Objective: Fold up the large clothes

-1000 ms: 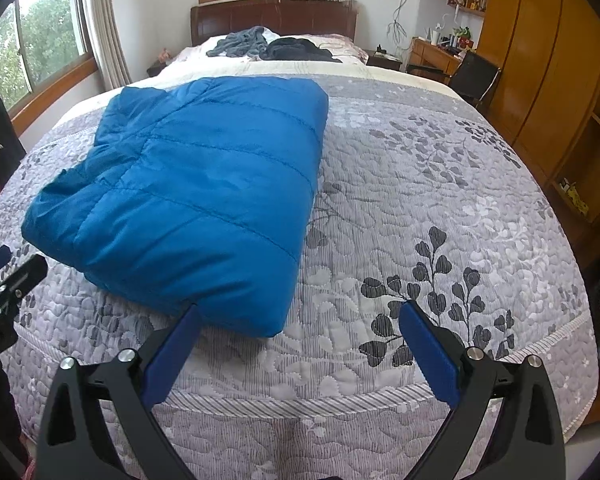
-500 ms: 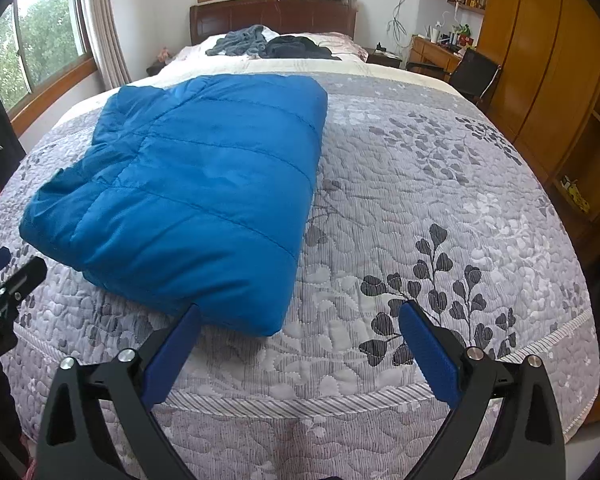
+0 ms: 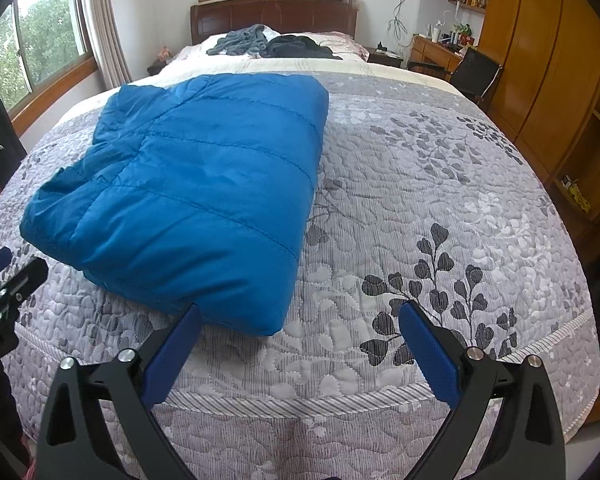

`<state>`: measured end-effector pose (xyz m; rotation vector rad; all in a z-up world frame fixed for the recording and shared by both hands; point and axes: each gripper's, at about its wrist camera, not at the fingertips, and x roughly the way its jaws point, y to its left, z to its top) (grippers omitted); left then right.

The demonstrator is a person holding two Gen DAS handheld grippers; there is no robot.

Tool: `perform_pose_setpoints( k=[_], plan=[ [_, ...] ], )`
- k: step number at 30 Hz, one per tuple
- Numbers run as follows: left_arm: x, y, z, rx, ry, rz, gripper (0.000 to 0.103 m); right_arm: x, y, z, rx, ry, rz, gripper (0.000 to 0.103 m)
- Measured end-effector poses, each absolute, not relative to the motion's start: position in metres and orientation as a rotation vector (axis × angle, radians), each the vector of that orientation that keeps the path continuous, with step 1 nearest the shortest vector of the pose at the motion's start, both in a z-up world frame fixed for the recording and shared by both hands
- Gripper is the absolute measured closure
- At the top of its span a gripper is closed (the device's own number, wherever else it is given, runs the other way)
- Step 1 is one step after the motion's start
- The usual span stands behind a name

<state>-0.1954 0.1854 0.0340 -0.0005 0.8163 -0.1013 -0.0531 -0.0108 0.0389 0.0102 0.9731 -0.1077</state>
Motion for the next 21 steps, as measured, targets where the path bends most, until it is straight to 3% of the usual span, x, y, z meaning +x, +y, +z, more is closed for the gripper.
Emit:
perform_pose_setpoints(
  k=[21],
  plan=[
    [-0.1954,0.1850,0.0319,-0.003,0.822,-0.106,0.004,-0.0502,-0.0076,0.0386,0.001,0.971,-0.089,0.004]
  ],
)
